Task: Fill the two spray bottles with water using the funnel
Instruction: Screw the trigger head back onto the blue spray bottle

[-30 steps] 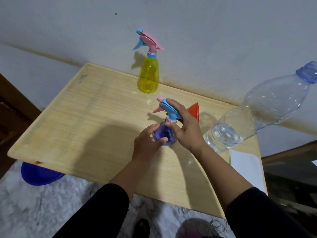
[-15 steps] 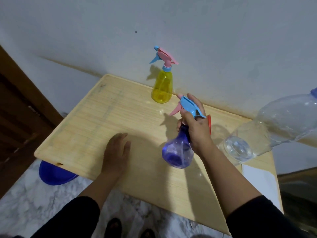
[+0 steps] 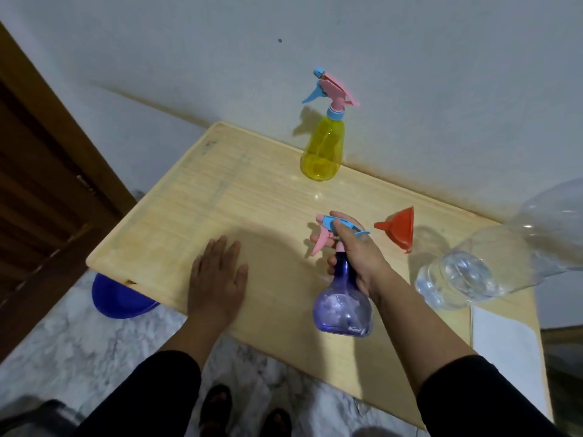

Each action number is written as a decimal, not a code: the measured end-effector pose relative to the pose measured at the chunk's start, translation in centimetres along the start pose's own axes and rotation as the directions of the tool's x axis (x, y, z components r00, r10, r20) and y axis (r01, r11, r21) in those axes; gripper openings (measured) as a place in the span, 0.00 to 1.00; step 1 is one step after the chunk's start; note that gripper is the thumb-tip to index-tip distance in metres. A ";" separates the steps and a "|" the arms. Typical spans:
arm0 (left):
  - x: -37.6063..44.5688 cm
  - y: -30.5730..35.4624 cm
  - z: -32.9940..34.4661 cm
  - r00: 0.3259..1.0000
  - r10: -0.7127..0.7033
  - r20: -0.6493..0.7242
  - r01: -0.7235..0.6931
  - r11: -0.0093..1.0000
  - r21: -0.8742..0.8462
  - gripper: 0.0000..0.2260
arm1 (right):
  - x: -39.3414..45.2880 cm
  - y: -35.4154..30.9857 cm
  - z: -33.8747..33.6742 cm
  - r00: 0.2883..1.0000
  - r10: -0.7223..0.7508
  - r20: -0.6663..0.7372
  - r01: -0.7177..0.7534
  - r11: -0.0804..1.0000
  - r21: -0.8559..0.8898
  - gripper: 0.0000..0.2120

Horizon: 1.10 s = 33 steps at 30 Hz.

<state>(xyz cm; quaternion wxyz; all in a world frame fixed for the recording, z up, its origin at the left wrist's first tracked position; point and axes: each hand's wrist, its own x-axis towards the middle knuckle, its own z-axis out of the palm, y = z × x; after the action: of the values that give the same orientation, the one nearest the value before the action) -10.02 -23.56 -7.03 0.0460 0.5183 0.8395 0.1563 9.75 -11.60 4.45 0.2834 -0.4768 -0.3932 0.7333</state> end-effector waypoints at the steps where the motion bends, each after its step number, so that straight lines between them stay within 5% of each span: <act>1: 0.1 0.0 0.0 1.000 -0.004 0.007 0.004 1.000 0.000 0.25 | 0.0 0.1 -0.2 1.000 0.016 -0.011 -0.016 1.000 -0.026 0.13; 22: 0.1 0.1 -0.3 0.999 -0.006 0.033 0.007 1.000 -0.027 0.27 | -1.0 0.5 -1.9 0.988 -0.115 -0.100 0.103 0.987 -0.122 0.12; 33: 0.4 1.2 -0.7 0.990 -0.010 0.143 0.020 0.997 -0.073 0.27 | -2.4 -1.5 -1.5 0.911 -0.412 0.027 0.408 0.888 -0.213 0.12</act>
<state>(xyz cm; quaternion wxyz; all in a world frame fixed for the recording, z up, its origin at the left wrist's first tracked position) -9.35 -22.86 -5.99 0.1262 0.5198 0.8316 0.1494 12.10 -12.25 6.48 0.3824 -0.4178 -0.5588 0.6058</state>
